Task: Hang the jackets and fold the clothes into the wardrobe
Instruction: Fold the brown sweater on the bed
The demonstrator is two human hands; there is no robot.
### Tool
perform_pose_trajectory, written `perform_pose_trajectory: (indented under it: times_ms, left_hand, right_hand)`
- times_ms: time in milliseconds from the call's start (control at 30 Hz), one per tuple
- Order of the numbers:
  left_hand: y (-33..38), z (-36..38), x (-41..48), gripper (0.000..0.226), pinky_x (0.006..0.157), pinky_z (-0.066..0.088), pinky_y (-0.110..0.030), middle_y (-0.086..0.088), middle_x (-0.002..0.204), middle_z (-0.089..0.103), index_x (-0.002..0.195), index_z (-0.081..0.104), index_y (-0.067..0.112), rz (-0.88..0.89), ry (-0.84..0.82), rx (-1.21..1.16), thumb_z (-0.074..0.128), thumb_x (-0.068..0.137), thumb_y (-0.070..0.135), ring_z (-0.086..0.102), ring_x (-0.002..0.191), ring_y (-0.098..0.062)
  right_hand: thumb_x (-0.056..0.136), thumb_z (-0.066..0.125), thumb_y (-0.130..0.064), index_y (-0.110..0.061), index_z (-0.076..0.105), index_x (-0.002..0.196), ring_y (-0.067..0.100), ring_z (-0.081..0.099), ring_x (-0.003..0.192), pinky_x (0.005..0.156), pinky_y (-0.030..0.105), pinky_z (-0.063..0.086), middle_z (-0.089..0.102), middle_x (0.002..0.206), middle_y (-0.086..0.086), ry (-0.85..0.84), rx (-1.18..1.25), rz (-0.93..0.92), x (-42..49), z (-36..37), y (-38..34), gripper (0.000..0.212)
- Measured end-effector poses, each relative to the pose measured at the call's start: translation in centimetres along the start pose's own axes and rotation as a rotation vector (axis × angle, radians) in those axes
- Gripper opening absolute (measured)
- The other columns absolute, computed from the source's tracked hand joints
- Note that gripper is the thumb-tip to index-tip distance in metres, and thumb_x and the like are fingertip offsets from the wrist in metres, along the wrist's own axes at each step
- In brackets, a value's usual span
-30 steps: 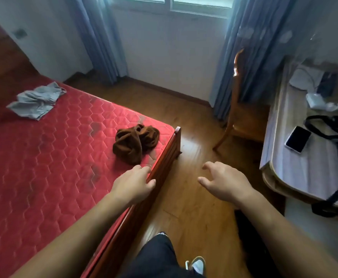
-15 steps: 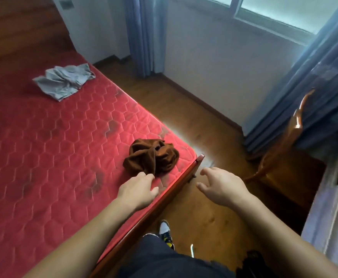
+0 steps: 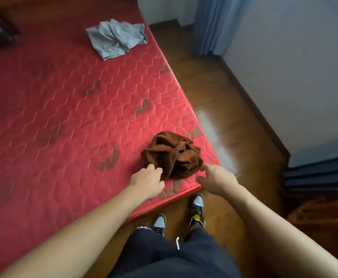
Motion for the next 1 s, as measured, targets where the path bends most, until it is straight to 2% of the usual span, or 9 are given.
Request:
perform_pose_trajectory:
  times_ms: [200,433,567,633,700,800,867,933,1000]
  left_hand:
    - [1.3,2.8,7.9,0.037,0.092,0.051,-0.047,-0.007,0.130,0.048,0.133,0.052,0.025,-0.143,-0.042,-0.125,0.046,0.099,0.039,0.053,0.118,-0.032]
    - [1.4,10.2,18.9,0.042,0.099,0.046,-0.048,-0.007,0.143,0.034,0.141,0.047,0.035,-0.264,-0.169,-0.191,0.047,0.098,0.033,0.042,0.129,-0.034]
    - [1.1,14.8,23.9,0.048,0.111,0.034,-0.048,-0.010,0.162,0.009,0.145,0.044,0.046,-0.282,-0.280,-0.229,0.043,0.100,0.028,0.029,0.141,-0.036]
    - [0.7,17.2,25.7,0.051,0.117,0.025,-0.049,-0.008,0.167,-0.007,0.146,0.043,0.048,-0.289,-0.339,-0.271,0.042,0.100,0.025,0.013,0.150,-0.036]
    - [0.5,18.8,26.9,0.052,0.117,0.022,-0.052,-0.002,0.168,-0.002,0.148,0.042,0.042,-0.281,-0.353,-0.286,0.042,0.100,0.022,0.004,0.154,-0.030]
    - [-0.7,18.8,27.7,0.040,0.112,0.032,-0.049,-0.001,0.154,0.037,0.139,0.054,0.023,-0.299,-0.196,-0.362,0.042,0.102,0.020,0.025,0.149,-0.025]
    - [-2.0,17.3,27.3,0.031,0.104,0.043,-0.043,-0.005,0.136,0.055,0.127,0.064,0.016,-0.330,-0.014,-0.484,0.049,0.102,0.026,0.051,0.131,-0.028]
    - [-3.3,14.8,25.7,0.021,0.085,0.049,-0.034,-0.002,0.112,0.066,0.109,0.072,0.017,-0.387,0.168,-0.632,0.061,0.097,0.030,0.064,0.103,-0.026]
    - [-4.3,11.7,23.7,0.008,0.068,0.041,-0.029,0.005,0.092,0.064,0.093,0.068,0.019,-0.427,0.267,-0.718,0.071,0.090,0.026,0.062,0.082,-0.020]
  right_hand:
    - [0.095,0.051,-0.038,-0.015,0.058,0.118,0.040,0.059,0.107,0.081,0.041,0.050,0.057,0.115,0.013,-0.083,-0.050,-0.164,11.2,2.1,2.9,0.033]
    - [0.097,0.048,-0.035,-0.022,0.049,0.139,0.043,0.033,0.138,0.101,0.057,0.046,0.028,0.157,0.015,-0.221,-0.249,-0.272,23.7,7.5,5.3,0.044]
    - [0.095,0.050,-0.028,-0.039,0.037,0.151,0.038,-0.007,0.155,0.117,0.061,0.026,-0.010,0.169,0.010,-0.317,-0.394,-0.370,28.7,12.7,5.6,0.058]
    - [0.095,0.051,-0.035,-0.045,0.030,0.152,0.037,-0.015,0.155,0.122,0.062,0.016,-0.019,0.168,0.005,-0.320,-0.425,-0.429,30.6,15.2,5.2,0.062]
    - [0.094,0.050,-0.041,-0.041,0.031,0.154,0.037,-0.018,0.154,0.122,0.064,0.006,-0.017,0.169,0.003,-0.317,-0.471,-0.473,31.8,17.0,4.7,0.062]
    - [0.095,0.042,-0.028,-0.020,0.034,0.155,0.032,-0.010,0.156,0.120,0.068,-0.004,0.003,0.170,0.004,-0.284,-0.560,-0.519,32.4,17.8,3.9,0.061]
    - [0.093,0.042,-0.025,-0.014,0.049,0.145,0.030,0.018,0.154,0.119,0.069,-0.001,0.034,0.159,0.007,-0.195,-0.493,-0.558,32.1,16.6,3.1,0.054]
    - [0.088,0.045,-0.023,-0.012,0.067,0.112,0.033,0.059,0.121,0.118,0.065,0.018,0.063,0.118,0.008,-0.045,-0.334,-0.614,31.3,14.4,2.4,0.035]
    - [0.082,0.053,-0.021,-0.013,0.066,0.088,0.035,0.066,0.088,0.101,0.050,0.046,0.062,0.089,0.005,0.026,-0.145,-0.611,30.4,11.4,1.7,0.017]
Point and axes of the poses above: each hand's wrist, its own x-axis towards the middle knuckle, its own z-axis out of the palm, y = z × x, the point moved 7 cm from there along x, towards the middle knuckle
